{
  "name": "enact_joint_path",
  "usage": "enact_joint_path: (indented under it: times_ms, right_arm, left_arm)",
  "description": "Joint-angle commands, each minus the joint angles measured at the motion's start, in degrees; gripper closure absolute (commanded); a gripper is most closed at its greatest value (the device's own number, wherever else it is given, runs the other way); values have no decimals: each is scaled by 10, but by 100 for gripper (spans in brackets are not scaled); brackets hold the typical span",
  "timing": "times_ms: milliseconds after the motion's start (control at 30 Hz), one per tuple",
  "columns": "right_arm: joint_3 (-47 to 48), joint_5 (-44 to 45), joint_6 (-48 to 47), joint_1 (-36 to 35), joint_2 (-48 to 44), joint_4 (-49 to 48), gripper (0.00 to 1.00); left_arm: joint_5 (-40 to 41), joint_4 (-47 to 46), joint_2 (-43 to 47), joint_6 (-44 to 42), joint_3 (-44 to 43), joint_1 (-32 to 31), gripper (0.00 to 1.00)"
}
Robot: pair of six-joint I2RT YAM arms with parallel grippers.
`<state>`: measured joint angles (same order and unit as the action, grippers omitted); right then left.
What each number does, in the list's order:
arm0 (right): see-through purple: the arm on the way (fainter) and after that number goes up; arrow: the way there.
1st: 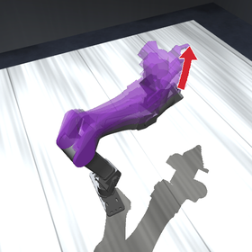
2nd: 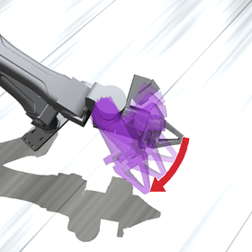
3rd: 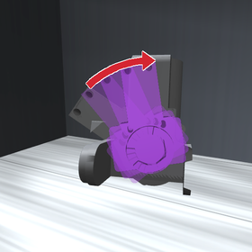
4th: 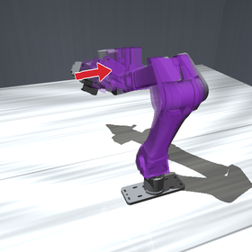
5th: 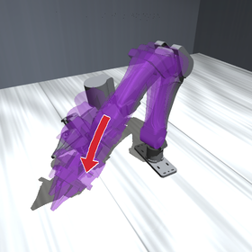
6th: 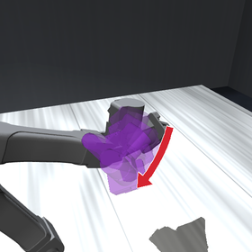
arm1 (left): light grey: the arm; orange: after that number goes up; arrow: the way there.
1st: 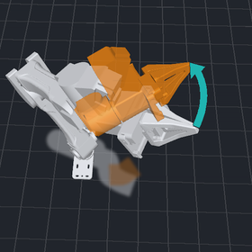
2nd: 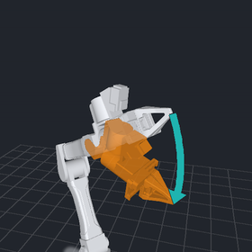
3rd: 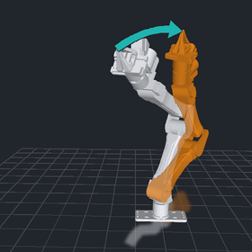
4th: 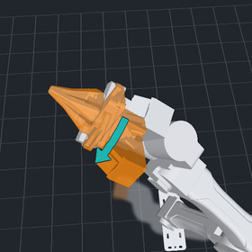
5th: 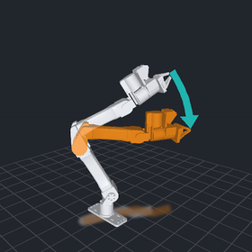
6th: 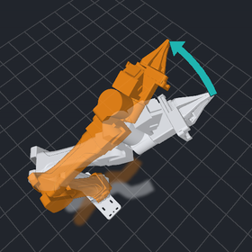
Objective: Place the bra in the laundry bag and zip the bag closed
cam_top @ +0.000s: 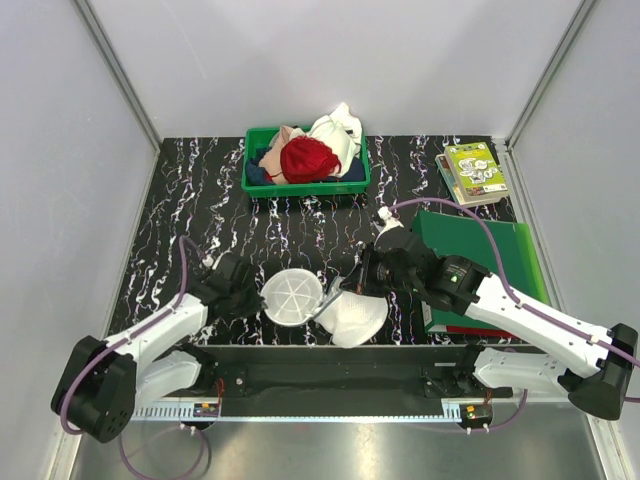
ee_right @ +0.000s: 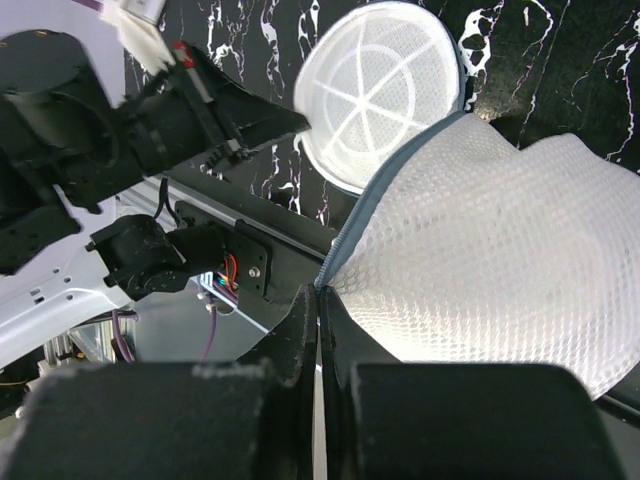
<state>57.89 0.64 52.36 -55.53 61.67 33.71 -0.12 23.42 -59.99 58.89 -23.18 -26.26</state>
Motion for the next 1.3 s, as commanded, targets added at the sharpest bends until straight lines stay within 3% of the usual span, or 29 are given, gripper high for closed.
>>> enact_joint_path:
  times_ms: [0, 167, 333, 533, 800, 900, 1000, 1067, 1200, 1267]
  right_arm:
    - [-12, 18, -16, 2, -9, -19, 100]
    - [-16, 29, -45, 7, -2, -5, 100]
    - [45, 41, -86, 8, 18, 24, 100]
    - [59, 53, -115, 23, 55, 25, 100]
    - [30, 21, -142, 51, 161, -46, 100]
    - [35, 1, -142, 60, 179, -63, 100]
    - [48, -22, -145, 74, 187, -77, 100]
    - [58, -35, -147, 88, 196, -83, 100]
    - [72, -55, -147, 107, 203, -88, 100]
    - [73, -64, -147, 121, 208, -90, 100]
  left_arm:
    - [57, 41, 49, -73, -91, 3, 100]
    - [43, 106, 178, -195, -222, 1, 100]
    - [-11, 143, 249, -232, -332, -1, 100]
    - [-6, 195, 204, -264, -312, -1, 100]
    - [-78, 156, 205, -334, -343, -5, 100]
    - [-78, 159, 206, -327, -347, -45, 100]
    - [27, 170, 190, -303, -354, -160, 100]
    - [70, 183, 159, -292, -362, -203, 100]
    - [248, 226, 95, -281, -423, -326, 100]
    - [289, 240, 67, -280, -465, -392, 100]
